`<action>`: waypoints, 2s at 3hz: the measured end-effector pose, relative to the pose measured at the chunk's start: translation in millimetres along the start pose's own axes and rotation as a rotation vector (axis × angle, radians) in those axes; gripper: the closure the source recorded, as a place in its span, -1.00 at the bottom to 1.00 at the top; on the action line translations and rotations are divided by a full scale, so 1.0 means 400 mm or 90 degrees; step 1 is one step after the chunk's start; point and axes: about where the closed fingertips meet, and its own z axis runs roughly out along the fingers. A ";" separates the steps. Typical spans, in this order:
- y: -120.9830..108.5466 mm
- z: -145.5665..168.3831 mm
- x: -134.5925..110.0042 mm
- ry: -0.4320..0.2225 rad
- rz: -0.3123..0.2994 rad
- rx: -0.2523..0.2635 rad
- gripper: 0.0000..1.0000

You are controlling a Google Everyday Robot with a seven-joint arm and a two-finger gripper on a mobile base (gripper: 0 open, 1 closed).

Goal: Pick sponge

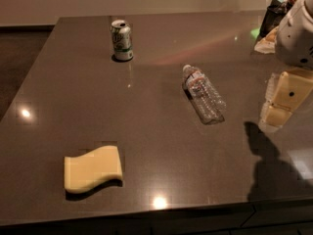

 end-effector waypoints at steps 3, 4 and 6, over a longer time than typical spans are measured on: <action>0.151 0.169 -0.315 -0.077 -0.130 -0.089 -1.00; 0.226 0.229 -0.396 -0.084 -0.189 -0.109 -1.00; 0.393 0.362 -0.528 -0.071 -0.306 -0.188 -1.00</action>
Offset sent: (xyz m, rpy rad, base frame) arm -0.0150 0.1712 -0.0638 0.1118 0.0993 0.2858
